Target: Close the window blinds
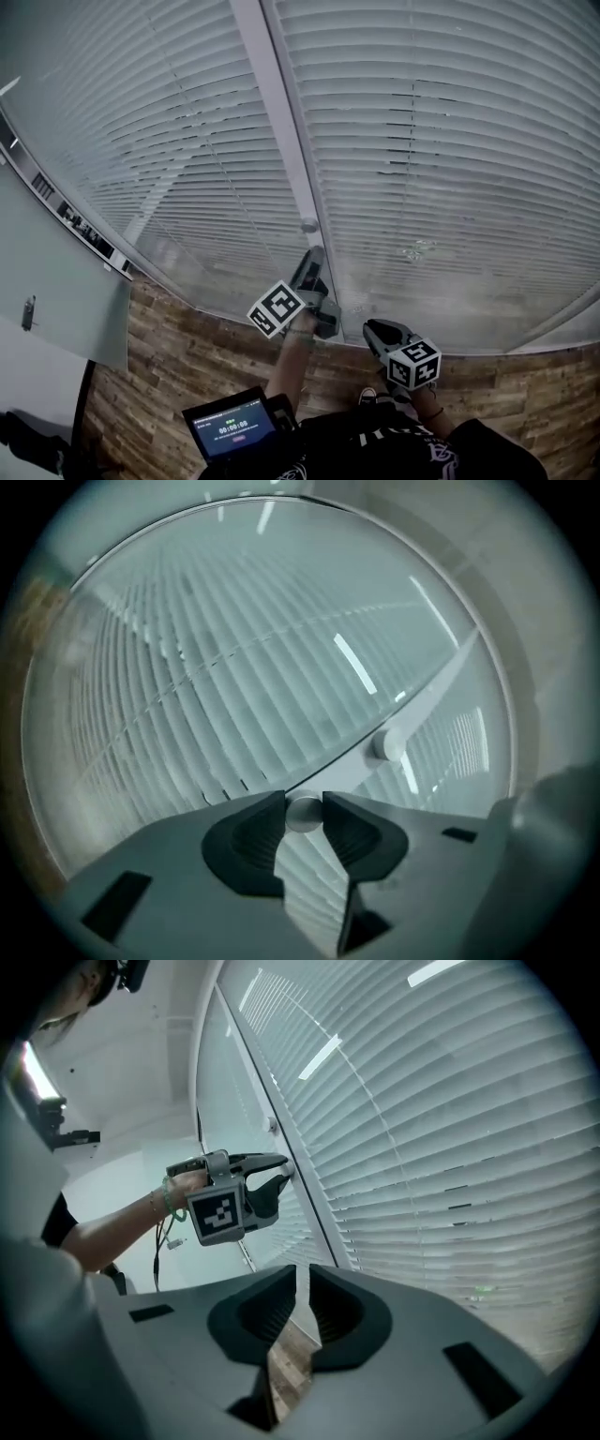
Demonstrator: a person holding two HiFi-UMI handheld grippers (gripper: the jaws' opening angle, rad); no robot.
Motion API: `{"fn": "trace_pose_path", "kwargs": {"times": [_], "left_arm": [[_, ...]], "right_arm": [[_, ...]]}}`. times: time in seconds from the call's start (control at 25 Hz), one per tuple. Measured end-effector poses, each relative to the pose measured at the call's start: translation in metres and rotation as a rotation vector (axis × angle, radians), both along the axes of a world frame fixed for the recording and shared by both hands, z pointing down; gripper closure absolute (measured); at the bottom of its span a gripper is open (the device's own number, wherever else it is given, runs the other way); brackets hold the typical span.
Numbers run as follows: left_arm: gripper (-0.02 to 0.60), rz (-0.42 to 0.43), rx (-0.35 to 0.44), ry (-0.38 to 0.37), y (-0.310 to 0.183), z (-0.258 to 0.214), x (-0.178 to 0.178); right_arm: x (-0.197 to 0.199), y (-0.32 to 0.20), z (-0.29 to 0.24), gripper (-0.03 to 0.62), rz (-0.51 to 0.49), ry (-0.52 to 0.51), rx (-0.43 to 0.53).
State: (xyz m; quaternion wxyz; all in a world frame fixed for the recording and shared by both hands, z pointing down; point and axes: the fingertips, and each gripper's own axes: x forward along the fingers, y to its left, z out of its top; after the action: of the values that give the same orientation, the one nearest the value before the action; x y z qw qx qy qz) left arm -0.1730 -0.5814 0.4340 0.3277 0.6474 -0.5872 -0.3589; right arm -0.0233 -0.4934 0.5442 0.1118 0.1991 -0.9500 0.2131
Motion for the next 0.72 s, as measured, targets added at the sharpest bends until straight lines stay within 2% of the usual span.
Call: {"fn": "trace_pose_path", "kwargs": {"times": [0.04,0.08,0.12,0.16,0.2,0.36,0.48,0.56,0.6,0.72], "left_arm": [[0.454,0.003,0.008,0.050,-0.001,0.000,-0.002],[0.454,0.005,0.012,0.065,-0.001,-0.001,-0.005],[0.454,0.009,0.012,0.042,-0.001,-0.002,-0.006],[0.454,0.015,0.008,-0.019,-0.001,-0.003,-0.005],[0.454,0.020,-0.001,-0.111,0.001,-0.004,-0.003],[0.454,0.041,-0.059,-0.574,0.027,0.000,0.003],[0.456,0.128,-0.101,-0.797,0.057,0.027,0.016],[0.552,0.190,-0.113,-0.871,0.082,0.048,0.028],[0.575,0.217,-0.116,-0.881,0.096,0.057,0.033],[0.577,0.303,-0.144,-0.849,0.145,0.087,0.045]], "right_arm": [[-0.002,0.000,0.000,0.539,0.001,0.003,-0.001],[-0.004,-0.001,-0.001,0.539,0.002,0.006,-0.001],[-0.005,0.000,-0.002,0.539,0.003,0.006,-0.001],[-0.006,0.001,-0.003,0.539,0.005,0.005,0.000],[-0.006,0.002,-0.004,0.539,0.007,0.002,0.000],[-0.008,0.016,-0.005,0.539,0.019,-0.008,0.001],[-0.013,0.030,-0.001,0.539,0.040,-0.005,0.004],[-0.015,0.043,0.000,0.539,0.054,-0.009,0.007],[-0.015,0.051,-0.001,0.539,0.060,-0.014,0.008],[-0.018,0.083,-0.002,0.539,0.091,-0.028,0.010]]}}
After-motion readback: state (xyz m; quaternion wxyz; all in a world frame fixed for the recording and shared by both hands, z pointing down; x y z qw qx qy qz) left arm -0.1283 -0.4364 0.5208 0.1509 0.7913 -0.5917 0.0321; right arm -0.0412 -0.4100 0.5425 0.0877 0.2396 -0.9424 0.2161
